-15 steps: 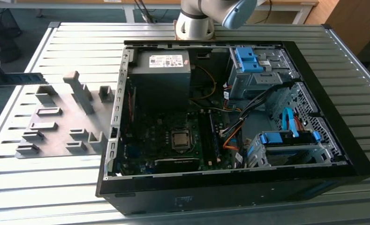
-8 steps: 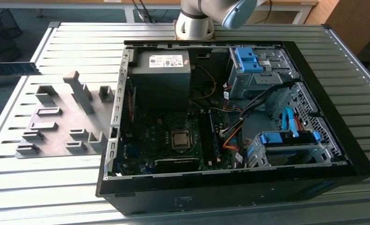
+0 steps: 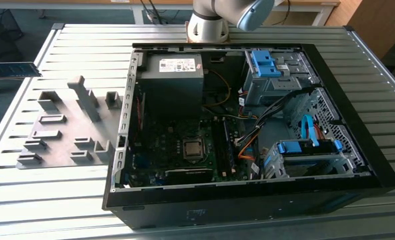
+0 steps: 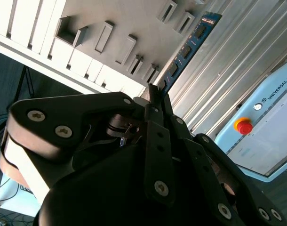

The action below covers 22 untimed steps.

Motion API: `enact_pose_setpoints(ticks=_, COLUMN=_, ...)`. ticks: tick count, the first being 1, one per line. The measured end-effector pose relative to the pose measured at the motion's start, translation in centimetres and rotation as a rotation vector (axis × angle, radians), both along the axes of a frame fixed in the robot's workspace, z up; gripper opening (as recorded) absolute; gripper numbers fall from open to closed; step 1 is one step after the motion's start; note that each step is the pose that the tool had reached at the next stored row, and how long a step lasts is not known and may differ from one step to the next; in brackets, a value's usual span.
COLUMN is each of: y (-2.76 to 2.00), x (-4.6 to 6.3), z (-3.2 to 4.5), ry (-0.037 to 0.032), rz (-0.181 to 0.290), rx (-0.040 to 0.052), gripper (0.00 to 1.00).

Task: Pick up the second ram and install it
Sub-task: 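Pick up the second ram and move it above second insertion slot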

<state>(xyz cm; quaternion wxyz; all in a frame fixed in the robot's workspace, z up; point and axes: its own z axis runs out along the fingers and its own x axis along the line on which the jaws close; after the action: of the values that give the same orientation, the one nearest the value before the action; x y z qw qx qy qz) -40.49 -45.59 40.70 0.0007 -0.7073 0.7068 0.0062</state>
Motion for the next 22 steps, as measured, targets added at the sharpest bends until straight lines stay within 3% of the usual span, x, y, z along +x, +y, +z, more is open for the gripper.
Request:
enact_pose_setpoints(ticks=12, y=0.01, x=0.1, z=0.08, ry=0.0003, rz=0.0, rx=-0.0002, gripper=0.14)
enact_pose_setpoints(ticks=22, y=0.0, x=2.2, z=0.06, ry=0.0, rz=0.0, rx=0.0, gripper=0.14)
